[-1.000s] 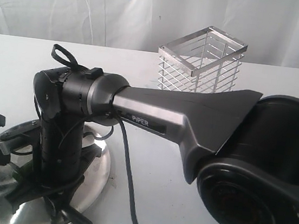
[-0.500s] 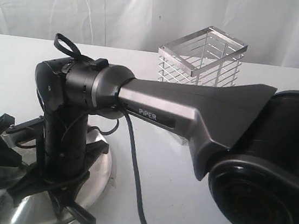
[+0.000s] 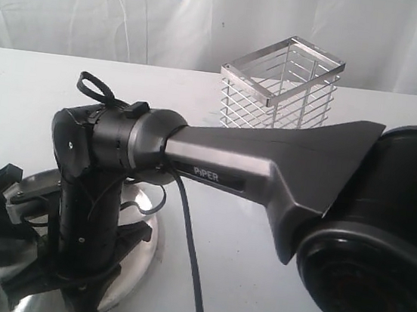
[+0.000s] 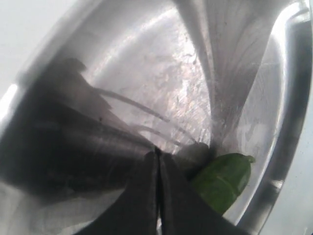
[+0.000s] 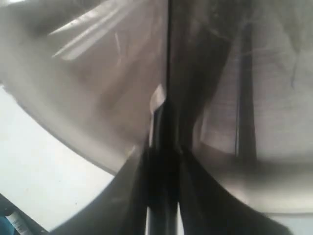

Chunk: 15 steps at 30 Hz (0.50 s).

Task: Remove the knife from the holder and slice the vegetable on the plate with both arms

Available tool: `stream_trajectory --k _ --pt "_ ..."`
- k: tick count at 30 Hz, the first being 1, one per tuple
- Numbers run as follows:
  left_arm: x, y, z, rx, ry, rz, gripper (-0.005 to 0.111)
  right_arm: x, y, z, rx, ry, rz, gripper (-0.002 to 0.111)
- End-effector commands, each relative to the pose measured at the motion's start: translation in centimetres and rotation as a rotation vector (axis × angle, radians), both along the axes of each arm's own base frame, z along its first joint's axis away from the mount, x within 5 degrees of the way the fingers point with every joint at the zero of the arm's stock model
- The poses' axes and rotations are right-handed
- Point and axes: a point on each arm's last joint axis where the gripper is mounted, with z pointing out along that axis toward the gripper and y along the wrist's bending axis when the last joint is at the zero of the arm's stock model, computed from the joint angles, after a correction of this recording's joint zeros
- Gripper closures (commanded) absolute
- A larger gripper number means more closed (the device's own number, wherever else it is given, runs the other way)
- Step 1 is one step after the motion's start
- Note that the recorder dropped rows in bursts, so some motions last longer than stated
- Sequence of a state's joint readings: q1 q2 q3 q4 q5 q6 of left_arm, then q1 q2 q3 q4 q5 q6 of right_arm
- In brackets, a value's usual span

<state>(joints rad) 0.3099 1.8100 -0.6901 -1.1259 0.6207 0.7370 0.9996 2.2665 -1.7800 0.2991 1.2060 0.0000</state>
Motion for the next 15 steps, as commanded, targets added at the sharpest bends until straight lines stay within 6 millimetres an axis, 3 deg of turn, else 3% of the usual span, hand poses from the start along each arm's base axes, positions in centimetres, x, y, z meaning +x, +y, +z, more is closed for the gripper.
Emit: stream_trajectory --k 1,5,15 --pt "0.6 -0.3 0.7 -0.017 -0.028 -0.026 0.107 -1.2 -0.1 1.4 0.025 0.018 0.034 0.108" --pt "1.2 -0.2 1.6 -0.017 -0.068 -0.027 0.107 -1.5 -0.4 2.4 0.037 0.018 0.026 0.108" --pt "2.1 -0.3 2.8 -0.054 -0.106 -0.033 0.107 -2.2 -2.7 0.7 -0.079 0.016 0.027 0.108"
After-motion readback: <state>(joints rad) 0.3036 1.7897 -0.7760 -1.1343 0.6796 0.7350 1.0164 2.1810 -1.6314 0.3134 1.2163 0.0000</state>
